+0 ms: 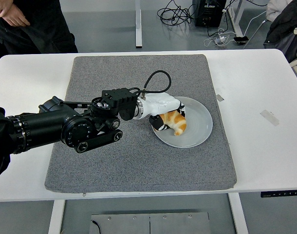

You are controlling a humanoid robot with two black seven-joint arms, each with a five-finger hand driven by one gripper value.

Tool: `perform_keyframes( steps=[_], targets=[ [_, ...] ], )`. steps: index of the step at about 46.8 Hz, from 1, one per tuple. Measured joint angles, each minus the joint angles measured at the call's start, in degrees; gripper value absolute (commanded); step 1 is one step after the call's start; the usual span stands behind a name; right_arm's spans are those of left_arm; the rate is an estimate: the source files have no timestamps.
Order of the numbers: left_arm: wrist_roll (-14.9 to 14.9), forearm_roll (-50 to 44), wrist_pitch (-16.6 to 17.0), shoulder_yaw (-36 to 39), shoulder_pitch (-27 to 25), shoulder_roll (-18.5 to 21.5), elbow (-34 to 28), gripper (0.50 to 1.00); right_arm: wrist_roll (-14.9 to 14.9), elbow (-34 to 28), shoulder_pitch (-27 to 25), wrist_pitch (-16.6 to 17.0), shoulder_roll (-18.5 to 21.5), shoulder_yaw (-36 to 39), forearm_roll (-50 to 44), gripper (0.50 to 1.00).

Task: Place the bread on the plate

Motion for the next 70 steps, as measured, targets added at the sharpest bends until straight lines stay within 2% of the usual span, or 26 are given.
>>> perform_keyframes(
  steps=[5,7,8,13,14,30,39,45,53,56,62,70],
  targets=[
    [0.0,-0.3,0.0,0.1,-0.1,0.0,0.0,0.5,0.0,0.0,0.0,0.0,0.0,0.0,0.0,1.0],
    [0.0,-0.4,0.0,0.0,-0.1,0.0,0.0,0.753,0.0,0.0,0.0,0.0,0.0,0.0,0.0,1.0],
    [0.1,-0.5,0.0,0.0,-0.1,0.0,0.0,0.82,0.0,0.0,0.0,0.0,0.0,0.0,0.0,1.0],
    [0.3,-1.5,0.0,-0.1,-0.1,0.0,-0.1,0.952,0.0,0.0,0.0,0.0,0.0,0.0,0.0,1.0],
    [0.3,-1.9,-0.1,-0.1,-0.1,0.0,-0.1,0.964,0.0,0.0,0.0,0.0,0.0,0.0,0.0,1.0],
    [0.1,-12.3,-3.2,-0.1,-1.3,0.0,-0.3,0.975,0.0,0.0,0.0,0.0,0.0,0.0,0.0,1.0],
    [0.0,-15.4,-5.0,-1.9,-6.8,0.0,-4.7,0.975,0.0,0.0,0.0,0.0,0.0,0.0,0.0,1.0],
    [-0.1,-19.8,-6.4,-3.7,-9.5,0.0,-5.0,0.975,0.0,0.0,0.0,0.0,0.0,0.0,0.0,1.0],
    [-2.0,-27.8,-6.6,-8.7,-10.9,0.0,-4.7,0.975,0.0,0.0,0.0,0.0,0.0,0.0,0.0,1.0],
    [-2.0,-30.9,-6.6,-10.4,-11.2,0.5,-4.2,0.975,0.0,0.0,0.0,0.0,0.0,0.0,0.0,1.0],
    [-2.0,-36.7,-6.6,-13.8,-11.8,4.2,-1.8,0.975,0.0,0.0,0.0,0.0,0.0,0.0,0.0,1.0],
    [-2.5,-43.3,-6.8,-16.4,-11.0,6.0,6.4,0.977,0.0,0.0,0.0,0.0,0.0,0.0,0.0,1.0]
  ],
)
